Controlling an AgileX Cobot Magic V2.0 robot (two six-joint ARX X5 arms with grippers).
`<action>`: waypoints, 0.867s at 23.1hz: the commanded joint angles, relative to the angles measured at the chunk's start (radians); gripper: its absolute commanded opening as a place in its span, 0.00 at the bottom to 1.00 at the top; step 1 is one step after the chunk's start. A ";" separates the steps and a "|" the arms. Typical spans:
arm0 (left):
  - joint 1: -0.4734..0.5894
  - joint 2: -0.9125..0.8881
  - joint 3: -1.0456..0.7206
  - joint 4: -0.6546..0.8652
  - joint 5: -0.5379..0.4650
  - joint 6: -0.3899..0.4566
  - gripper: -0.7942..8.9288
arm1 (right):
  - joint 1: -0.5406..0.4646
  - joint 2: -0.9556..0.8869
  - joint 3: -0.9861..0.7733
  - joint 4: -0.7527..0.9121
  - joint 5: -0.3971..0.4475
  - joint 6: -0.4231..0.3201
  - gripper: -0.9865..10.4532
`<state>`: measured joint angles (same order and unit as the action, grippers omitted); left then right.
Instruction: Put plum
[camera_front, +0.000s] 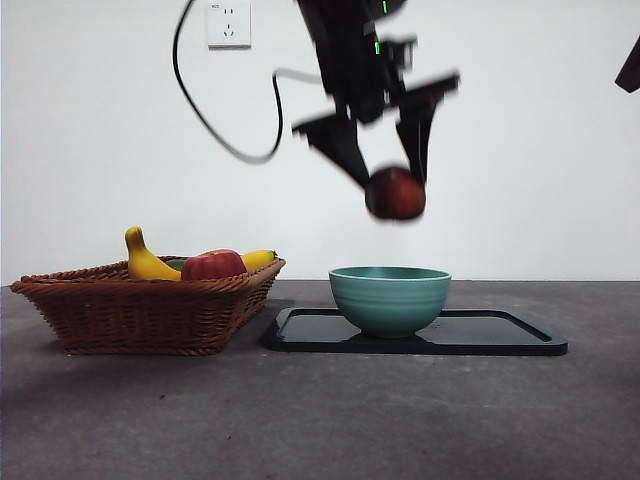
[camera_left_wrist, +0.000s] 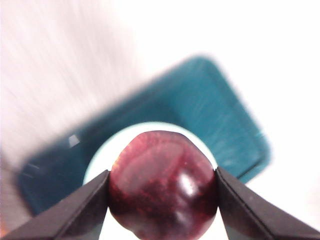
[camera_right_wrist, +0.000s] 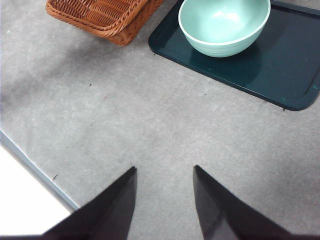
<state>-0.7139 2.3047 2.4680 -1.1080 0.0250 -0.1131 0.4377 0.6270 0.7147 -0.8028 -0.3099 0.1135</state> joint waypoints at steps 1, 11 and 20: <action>0.001 0.024 0.203 -0.100 -0.003 0.027 0.36 | 0.006 0.005 0.004 0.003 0.004 0.010 0.24; 0.044 -0.060 0.673 -0.370 -0.072 0.046 0.36 | 0.006 0.005 0.004 0.005 0.004 0.010 0.24; 0.040 -0.359 0.603 -0.377 -0.211 0.056 0.37 | 0.006 0.005 0.004 0.008 0.004 -0.002 0.24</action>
<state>-0.6659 1.9556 3.0505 -1.4242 -0.1673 -0.0681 0.4377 0.6270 0.7147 -0.8036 -0.3099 0.1123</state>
